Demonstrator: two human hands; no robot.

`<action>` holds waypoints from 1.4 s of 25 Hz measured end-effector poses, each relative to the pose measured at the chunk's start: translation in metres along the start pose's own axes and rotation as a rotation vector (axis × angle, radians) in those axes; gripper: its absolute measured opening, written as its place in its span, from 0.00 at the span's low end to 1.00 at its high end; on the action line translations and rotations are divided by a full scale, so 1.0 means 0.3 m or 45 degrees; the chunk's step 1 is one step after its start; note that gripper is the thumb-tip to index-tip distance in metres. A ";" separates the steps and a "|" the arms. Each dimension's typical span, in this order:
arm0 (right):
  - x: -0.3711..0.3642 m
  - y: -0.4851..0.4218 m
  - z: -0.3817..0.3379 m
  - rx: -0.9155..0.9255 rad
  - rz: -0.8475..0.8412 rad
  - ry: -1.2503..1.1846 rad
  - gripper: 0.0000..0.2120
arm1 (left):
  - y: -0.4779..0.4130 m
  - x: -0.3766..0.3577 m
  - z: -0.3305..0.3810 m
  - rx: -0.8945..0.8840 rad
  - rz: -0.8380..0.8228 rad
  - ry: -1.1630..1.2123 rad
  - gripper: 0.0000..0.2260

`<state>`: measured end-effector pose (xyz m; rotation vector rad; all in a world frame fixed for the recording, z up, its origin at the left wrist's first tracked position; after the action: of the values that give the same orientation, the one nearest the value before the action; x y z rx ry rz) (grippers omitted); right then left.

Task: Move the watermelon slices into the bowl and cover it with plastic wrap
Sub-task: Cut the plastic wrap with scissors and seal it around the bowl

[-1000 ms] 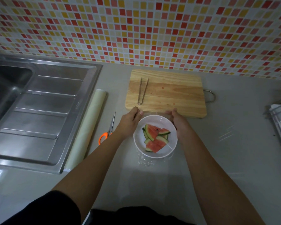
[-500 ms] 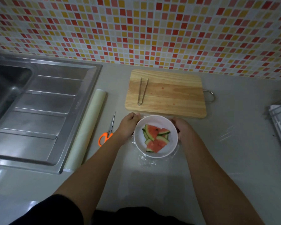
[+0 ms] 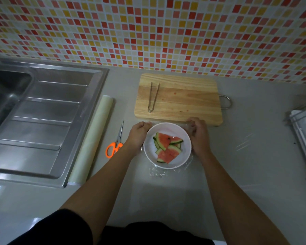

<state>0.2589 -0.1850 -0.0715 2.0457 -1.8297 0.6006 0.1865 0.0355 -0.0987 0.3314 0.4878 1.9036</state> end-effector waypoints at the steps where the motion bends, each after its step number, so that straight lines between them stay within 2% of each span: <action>1: 0.007 0.007 -0.026 0.121 0.034 0.087 0.15 | 0.000 0.004 0.004 -0.011 0.027 -0.030 0.16; 3: 0.004 0.014 -0.042 0.185 0.051 0.128 0.08 | 0.000 0.012 0.005 -0.019 0.079 -0.067 0.18; 5: -0.015 0.024 -0.026 0.079 0.000 0.076 0.05 | 0.001 0.015 0.005 -0.021 0.112 -0.099 0.21; 9: -0.050 0.054 0.019 -0.122 -0.200 0.047 0.06 | -0.002 0.022 0.021 -0.084 0.181 -0.217 0.19; 13: -0.046 0.054 0.023 -0.226 -0.374 0.103 0.24 | -0.001 0.026 0.035 -0.137 0.230 -0.309 0.16; 17: -0.012 0.069 0.040 -0.126 -0.375 0.284 0.22 | 0.003 0.028 0.038 -0.143 0.247 -0.333 0.16; 21: -0.031 0.153 0.103 -0.398 -0.439 -0.226 0.15 | 0.006 0.029 0.040 -0.160 0.255 -0.333 0.16; 24: -0.045 0.205 0.097 -0.472 -0.507 -0.709 0.09 | 0.008 0.035 0.035 -0.147 0.268 -0.324 0.15; 27: -0.047 0.241 0.064 -0.439 -0.659 -1.063 0.14 | 0.012 0.036 0.037 -0.145 0.276 -0.347 0.16; 29: -0.038 0.250 0.063 -0.411 -0.679 -0.986 0.16 | 0.012 0.037 0.040 -0.151 0.283 -0.341 0.15; 31: -0.022 0.254 0.067 -0.356 -0.616 -0.769 0.16 | 0.013 0.028 0.042 -0.158 0.264 -0.334 0.15; 35: 0.022 0.254 0.053 -0.214 -0.313 -0.519 0.15 | 0.016 0.022 0.036 -0.167 0.250 -0.324 0.14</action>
<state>0.1853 -0.2079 -0.0844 2.3496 -1.7153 -0.0419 0.1851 0.0419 -0.0869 0.5429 0.1645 2.0354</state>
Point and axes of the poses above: each hand's wrist, its own y-axis away from the middle knuckle, its own x-axis out of the back of the hand, z = x × y, the point moved 8 cm from there along -y, towards the middle knuckle, and after that the axes turned 1 degree about -y, right-handed, at the moved point
